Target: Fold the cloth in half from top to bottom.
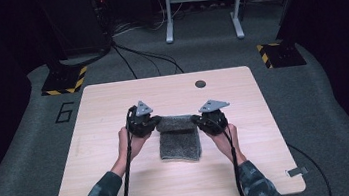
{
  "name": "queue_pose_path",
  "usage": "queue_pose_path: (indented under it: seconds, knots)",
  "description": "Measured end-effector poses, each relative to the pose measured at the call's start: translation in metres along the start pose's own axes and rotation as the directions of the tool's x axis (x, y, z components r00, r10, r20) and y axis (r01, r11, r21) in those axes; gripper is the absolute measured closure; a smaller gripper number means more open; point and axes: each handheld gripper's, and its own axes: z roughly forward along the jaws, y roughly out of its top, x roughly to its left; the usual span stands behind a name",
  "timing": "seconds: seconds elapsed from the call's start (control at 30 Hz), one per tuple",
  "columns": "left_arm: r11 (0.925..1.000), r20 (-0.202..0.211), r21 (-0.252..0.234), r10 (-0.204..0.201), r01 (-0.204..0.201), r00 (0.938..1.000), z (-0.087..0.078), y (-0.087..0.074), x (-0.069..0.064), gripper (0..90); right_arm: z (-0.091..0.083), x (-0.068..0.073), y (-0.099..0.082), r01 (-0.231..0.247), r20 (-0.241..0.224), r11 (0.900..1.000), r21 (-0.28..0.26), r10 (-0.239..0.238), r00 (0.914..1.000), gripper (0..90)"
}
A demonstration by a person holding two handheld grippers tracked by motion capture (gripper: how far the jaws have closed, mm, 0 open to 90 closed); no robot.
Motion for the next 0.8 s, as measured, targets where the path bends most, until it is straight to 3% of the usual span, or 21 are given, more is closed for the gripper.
queue_pose_path:
  seconds: [0.23,0.4,0.47,0.5,0.53,0.57,0.6,0.63,0.67,0.77,0.8]
  knots:
    - [0.9995,0.021,0.023,0.023,-0.023,0.9995,-0.001,-0.015,-0.011,86.2,-0.007,0.014,-0.019,0.009,-0.012,0.9998,0.019,-0.009,0.9999,86.5]
    - [0.9992,0.053,0.039,0.002,-0.004,0.9986,0.003,-0.028,-0.014,83.7,-0.009,0.020,-0.031,0.020,-0.013,0.9988,0.044,-0.019,0.9997,85.5]
    - [0.9984,0.073,0.055,-0.014,0.010,0.9973,0.005,-0.034,-0.016,75.0,-0.009,0.023,-0.037,0.031,-0.018,0.9978,0.058,-0.030,0.9994,83.2]
    - [0.9978,0.080,0.064,-0.021,0.016,0.9965,0.005,-0.037,-0.018,75.0,-0.010,0.024,-0.040,0.036,-0.022,0.9967,0.072,-0.035,0.9992,77.8]
    - [0.9972,0.102,0.070,-0.034,0.027,0.9942,0.000,-0.043,-0.020,62.4,-0.013,0.024,-0.047,0.022,-0.047,0.9957,0.090,-0.018,0.9987,63.8]
    - [0.9972,0.102,0.070,-0.034,0.027,0.9942,0.000,-0.043,-0.020,56.4,-0.013,0.024,-0.047,0.022,-0.047,0.9957,0.090,-0.018,0.9987,63.8]
    - [0.9964,0.108,0.070,-0.056,0.049,0.9926,-0.007,-0.049,-0.021,49.7,-0.021,0.022,-0.054,0.008,-0.063,0.9969,0.079,-0.003,0.9980,51.4]
    - [0.9964,0.108,0.070,-0.056,0.049,0.9926,-0.007,-0.049,-0.021,44.9,-0.021,0.022,-0.054,0.008,-0.063,0.9969,0.079,-0.003,0.9980,51.4]
    - [0.9965,0.093,0.060,-0.064,0.059,0.9935,-0.012,-0.052,-0.020,44.9,-0.025,0.020,-0.056,-0.010,-0.067,0.9972,0.074,0.015,0.9976,45.6]
    - [0.9952,0.072,0.015,-0.098,0.097,0.9926,-0.026,-0.054,-0.016,31.1,-0.032,0.011,-0.056,-0.060,-0.049,0.9968,0.052,0.063,0.9968,29.7]
    - [0.9952,0.072,0.015,-0.098,0.097,0.9926,-0.026,-0.054,-0.016,30.5,-0.032,0.011,-0.056,-0.060,-0.049,0.9968,0.052,0.063,0.9968,29.7]
